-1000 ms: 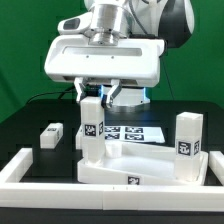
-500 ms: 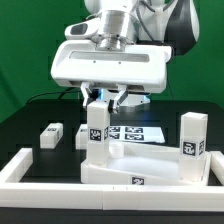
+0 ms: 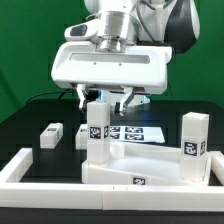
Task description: Assemble desk
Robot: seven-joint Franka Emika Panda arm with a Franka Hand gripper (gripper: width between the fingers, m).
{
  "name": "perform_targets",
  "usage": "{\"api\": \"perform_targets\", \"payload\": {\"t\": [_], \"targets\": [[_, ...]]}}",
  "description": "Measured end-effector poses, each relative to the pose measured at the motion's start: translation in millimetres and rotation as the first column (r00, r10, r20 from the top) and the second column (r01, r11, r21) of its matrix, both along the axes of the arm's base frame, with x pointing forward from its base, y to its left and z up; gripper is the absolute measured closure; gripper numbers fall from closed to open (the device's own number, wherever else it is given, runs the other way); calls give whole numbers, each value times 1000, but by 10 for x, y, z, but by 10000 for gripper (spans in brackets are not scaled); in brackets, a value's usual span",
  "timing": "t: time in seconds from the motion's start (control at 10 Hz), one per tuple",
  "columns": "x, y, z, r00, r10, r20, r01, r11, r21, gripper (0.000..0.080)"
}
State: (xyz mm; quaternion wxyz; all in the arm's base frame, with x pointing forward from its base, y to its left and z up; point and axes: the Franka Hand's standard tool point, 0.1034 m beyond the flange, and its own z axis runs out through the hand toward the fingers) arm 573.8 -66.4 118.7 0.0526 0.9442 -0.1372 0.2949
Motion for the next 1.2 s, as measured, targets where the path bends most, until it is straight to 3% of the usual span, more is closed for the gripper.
{"api": "perform_targets", "payload": {"t": [0.1,0.2,0.8,1.0,1.1,1.2], "targets": [[-1,0,-3,1000,0,-1,0,1000,0,181],[-2,0,-4,1000,0,-1,0,1000,0,159],[-8,-10,-9,1000,-1,-6,1,1000,2,151],[-59,-100,71,997,-22,-77,28,997,72,151],[-67,-151,94,996,-31,-84,37,996,80,151],[-111,-129,18,986,-24,-165,46,990,131,151]]}}
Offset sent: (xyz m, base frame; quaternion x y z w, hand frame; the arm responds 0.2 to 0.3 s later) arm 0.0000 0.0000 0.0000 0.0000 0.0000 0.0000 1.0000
